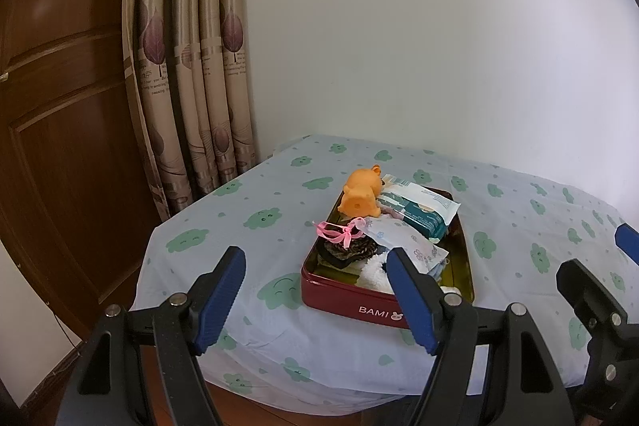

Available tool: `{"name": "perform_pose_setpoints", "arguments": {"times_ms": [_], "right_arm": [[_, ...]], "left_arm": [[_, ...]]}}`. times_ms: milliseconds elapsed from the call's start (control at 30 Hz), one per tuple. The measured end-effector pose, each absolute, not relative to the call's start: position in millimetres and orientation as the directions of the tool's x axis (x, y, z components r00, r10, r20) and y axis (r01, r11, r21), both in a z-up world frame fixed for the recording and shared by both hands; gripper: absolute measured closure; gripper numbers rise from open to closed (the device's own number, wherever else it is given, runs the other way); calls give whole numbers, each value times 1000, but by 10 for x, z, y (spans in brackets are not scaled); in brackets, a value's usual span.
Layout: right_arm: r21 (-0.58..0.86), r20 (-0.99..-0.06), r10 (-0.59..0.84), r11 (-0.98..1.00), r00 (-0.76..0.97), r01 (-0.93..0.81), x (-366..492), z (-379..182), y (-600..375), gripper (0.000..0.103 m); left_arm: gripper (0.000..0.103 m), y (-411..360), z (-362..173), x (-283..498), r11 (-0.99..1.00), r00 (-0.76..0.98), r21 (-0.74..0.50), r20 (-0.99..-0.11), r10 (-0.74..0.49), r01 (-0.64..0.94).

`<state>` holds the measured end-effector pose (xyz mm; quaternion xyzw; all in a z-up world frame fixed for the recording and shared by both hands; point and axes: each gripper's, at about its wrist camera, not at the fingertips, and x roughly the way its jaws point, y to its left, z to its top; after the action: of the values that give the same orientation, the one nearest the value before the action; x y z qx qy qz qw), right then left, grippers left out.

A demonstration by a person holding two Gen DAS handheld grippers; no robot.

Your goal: Organize soft objects

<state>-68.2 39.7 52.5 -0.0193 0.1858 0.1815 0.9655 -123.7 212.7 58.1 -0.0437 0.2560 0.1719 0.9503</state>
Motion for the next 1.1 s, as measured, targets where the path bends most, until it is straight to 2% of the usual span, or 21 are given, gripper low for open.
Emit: {"name": "perform_pose_setpoints", "arguments": {"times_ms": [1100], "right_arm": [[32, -374, 347, 932, 860, -362, -708, 492, 373, 1]], "left_arm": [[28, 2142, 550, -1223, 940, 805, 11, -514, 297, -340]]}}
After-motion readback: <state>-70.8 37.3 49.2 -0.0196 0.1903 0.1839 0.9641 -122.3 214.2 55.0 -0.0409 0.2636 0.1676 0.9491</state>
